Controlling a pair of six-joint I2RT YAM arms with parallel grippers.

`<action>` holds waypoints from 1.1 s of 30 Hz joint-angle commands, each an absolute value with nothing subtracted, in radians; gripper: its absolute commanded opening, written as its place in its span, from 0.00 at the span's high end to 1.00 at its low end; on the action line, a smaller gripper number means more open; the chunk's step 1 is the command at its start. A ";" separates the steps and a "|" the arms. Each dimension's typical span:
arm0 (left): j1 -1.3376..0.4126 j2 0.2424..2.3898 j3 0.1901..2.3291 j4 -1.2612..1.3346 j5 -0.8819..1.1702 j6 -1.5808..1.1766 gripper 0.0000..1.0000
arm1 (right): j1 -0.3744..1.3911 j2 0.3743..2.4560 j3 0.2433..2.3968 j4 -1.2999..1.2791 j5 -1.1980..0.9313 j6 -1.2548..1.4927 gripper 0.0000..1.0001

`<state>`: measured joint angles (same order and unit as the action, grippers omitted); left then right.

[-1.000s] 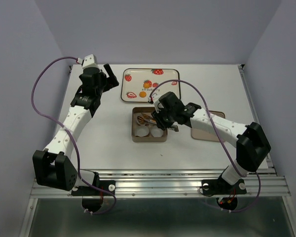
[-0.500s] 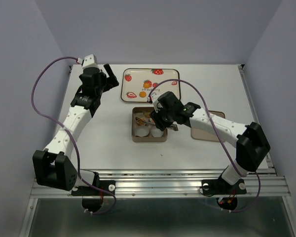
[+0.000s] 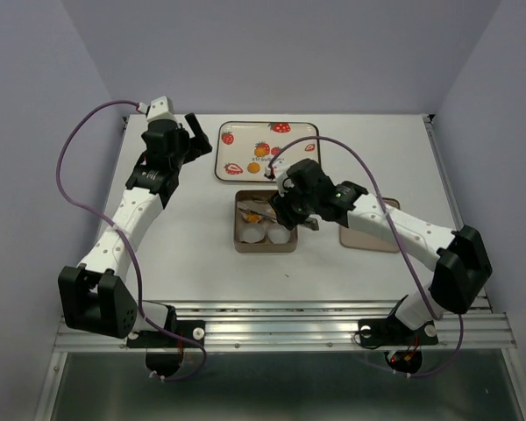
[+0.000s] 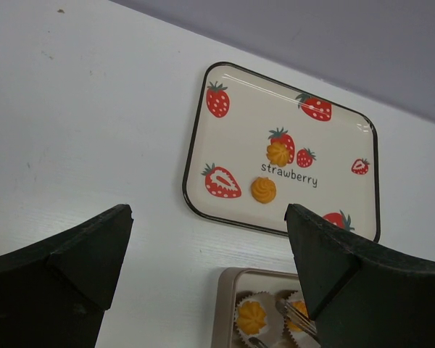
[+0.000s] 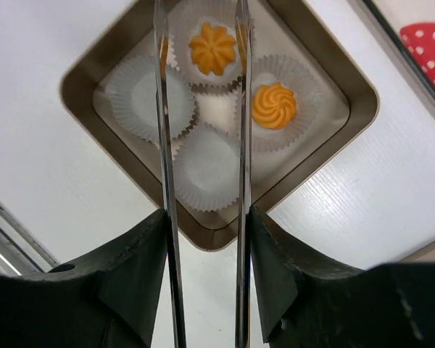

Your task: Pack the cookies

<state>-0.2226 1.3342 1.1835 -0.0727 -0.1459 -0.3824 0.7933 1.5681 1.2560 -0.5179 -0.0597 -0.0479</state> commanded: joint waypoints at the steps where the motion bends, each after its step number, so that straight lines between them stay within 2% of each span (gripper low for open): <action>1: -0.227 1.330 1.213 -0.023 -0.135 -0.362 0.01 | 0.801 1.407 1.284 -0.462 -0.113 -0.054 0.48; 4: -0.227 1.336 1.233 -0.025 -0.147 -0.362 0.01 | 0.801 1.373 1.282 -0.439 -0.053 -0.029 0.47; 8: -0.226 1.348 1.269 -0.031 -0.156 -0.359 0.01 | 0.778 1.428 1.351 -0.439 0.095 -0.002 0.47; 16: -0.218 1.379 1.324 -0.023 -0.195 -0.353 0.01 | 0.614 1.672 1.566 -0.391 0.081 -0.002 0.47; 22: -0.196 1.423 1.359 -0.025 -0.172 -0.359 0.01 | 0.583 1.866 1.699 -0.387 0.101 -0.040 0.47; 33: -0.184 1.450 1.365 -0.031 -0.152 -0.356 0.01 | 0.574 2.029 1.786 -0.387 0.150 -0.026 0.45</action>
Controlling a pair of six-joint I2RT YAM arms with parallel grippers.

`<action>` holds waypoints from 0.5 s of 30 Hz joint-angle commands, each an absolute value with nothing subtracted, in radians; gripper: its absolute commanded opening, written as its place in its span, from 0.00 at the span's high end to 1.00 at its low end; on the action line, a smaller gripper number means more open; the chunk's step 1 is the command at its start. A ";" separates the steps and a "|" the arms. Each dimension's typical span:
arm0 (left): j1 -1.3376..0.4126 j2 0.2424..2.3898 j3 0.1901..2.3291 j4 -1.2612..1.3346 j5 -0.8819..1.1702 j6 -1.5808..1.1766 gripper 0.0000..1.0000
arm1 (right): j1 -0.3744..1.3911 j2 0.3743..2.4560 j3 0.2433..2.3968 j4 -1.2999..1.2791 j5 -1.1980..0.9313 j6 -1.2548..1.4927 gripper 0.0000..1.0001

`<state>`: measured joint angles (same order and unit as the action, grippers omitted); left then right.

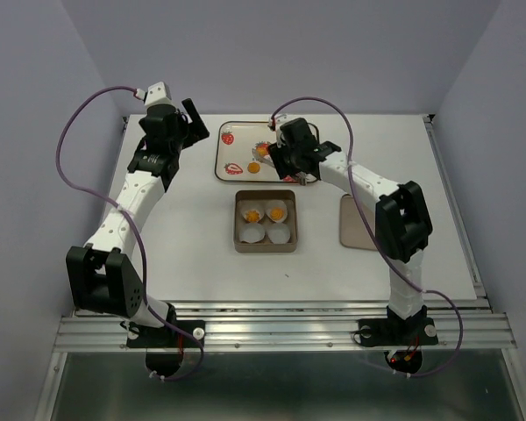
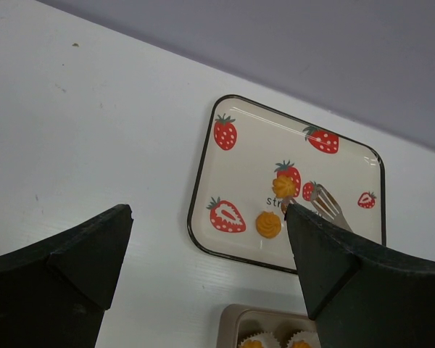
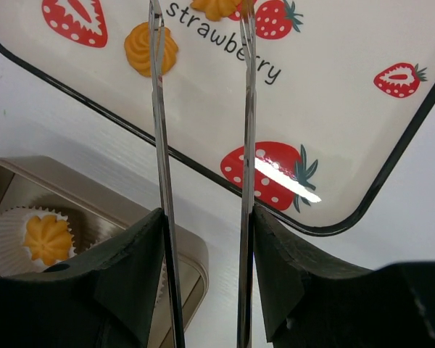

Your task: Pack the cookies

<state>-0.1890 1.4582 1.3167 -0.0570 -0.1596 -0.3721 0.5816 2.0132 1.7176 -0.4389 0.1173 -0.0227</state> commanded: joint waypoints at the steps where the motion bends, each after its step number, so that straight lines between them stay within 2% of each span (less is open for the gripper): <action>1: -0.184 1.450 1.362 -0.029 -0.152 -0.357 0.01 | 0.574 2.036 1.787 -0.388 0.155 -0.026 0.45; 15: -0.184 1.471 1.358 -0.025 -0.127 -0.368 0.01 | 0.565 2.131 1.845 -0.388 0.158 -0.017 0.42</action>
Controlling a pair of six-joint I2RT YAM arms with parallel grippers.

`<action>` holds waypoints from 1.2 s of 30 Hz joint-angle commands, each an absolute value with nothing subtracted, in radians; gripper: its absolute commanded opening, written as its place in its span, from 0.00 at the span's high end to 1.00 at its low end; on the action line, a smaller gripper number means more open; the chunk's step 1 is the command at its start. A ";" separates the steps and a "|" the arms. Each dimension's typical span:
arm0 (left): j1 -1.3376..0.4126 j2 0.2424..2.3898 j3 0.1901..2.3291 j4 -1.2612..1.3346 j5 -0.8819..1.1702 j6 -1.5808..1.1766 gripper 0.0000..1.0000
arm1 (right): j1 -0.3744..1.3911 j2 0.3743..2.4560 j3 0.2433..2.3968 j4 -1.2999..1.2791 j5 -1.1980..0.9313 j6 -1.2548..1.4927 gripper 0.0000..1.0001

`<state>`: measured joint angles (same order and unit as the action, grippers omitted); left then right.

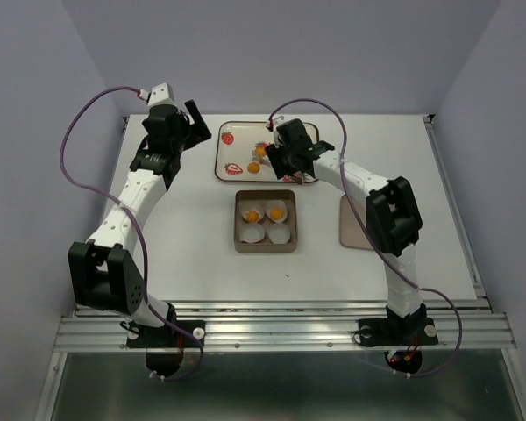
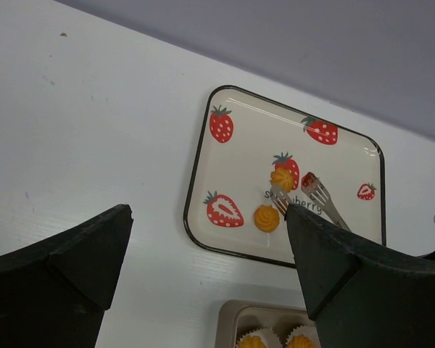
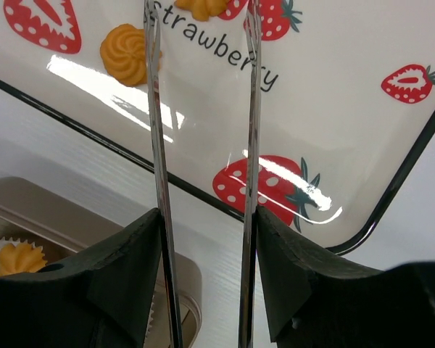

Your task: Pack the cookies

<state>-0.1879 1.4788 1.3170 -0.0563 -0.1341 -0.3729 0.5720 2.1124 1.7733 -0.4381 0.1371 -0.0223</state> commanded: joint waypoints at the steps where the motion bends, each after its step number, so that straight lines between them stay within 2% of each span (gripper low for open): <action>1: -0.184 1.473 1.358 -0.025 -0.129 -0.367 0.01 | 0.565 2.137 1.854 -0.387 0.160 -0.017 0.42; 22: -0.179 1.500 1.368 -0.040 -0.132 -0.367 0.01 | 0.565 2.184 1.905 -0.391 0.103 -0.037 0.44; 36: -0.176 1.497 1.364 -0.043 -0.130 -0.370 0.01 | 0.565 2.217 1.947 -0.425 0.137 -0.043 0.47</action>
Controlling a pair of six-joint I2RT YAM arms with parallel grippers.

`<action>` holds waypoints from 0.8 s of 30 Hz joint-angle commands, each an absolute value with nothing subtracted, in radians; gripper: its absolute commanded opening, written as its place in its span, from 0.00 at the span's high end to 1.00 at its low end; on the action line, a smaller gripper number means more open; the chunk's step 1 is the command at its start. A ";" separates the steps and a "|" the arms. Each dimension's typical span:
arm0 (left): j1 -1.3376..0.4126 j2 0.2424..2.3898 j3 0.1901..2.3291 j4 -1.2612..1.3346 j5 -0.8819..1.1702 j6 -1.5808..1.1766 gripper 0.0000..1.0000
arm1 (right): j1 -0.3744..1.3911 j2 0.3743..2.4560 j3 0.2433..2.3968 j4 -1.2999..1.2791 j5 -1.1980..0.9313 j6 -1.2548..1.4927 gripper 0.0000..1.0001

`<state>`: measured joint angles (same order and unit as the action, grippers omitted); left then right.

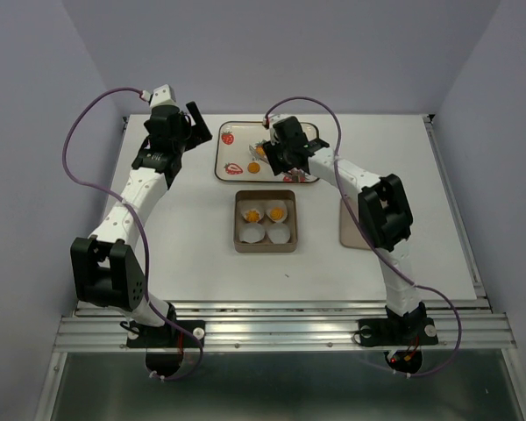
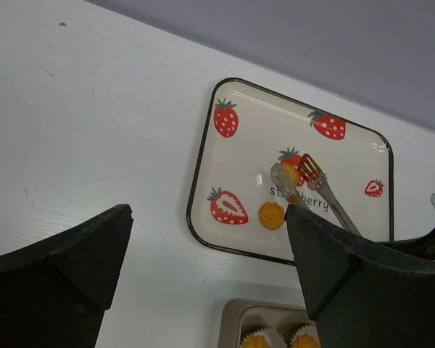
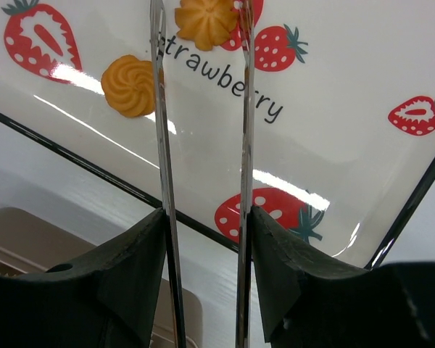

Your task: Pack the cookies

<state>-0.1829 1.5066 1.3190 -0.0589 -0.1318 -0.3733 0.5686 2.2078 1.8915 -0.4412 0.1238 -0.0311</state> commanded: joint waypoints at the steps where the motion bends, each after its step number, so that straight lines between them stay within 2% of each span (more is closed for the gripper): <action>1: -0.176 1.497 1.364 -0.043 -0.130 -0.370 0.01 | 0.565 2.220 1.947 -0.425 0.135 -0.044 0.47; 14: -0.176 1.497 1.364 -0.043 -0.124 -0.376 0.01 | 0.565 2.201 1.939 -0.434 0.144 -0.041 0.53; 18: -0.176 1.497 1.364 -0.043 -0.123 -0.380 0.01 | 0.565 2.187 1.939 -0.433 0.135 -0.037 0.60; 24: -0.176 1.497 1.367 -0.043 -0.115 -0.388 0.01 | 0.565 2.161 1.931 -0.426 0.146 -0.035 0.65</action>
<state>-0.1810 1.5066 1.3190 -0.0647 -0.1276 -0.3824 0.5686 2.2272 1.8938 -0.4461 0.1349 -0.0338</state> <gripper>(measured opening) 0.987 0.453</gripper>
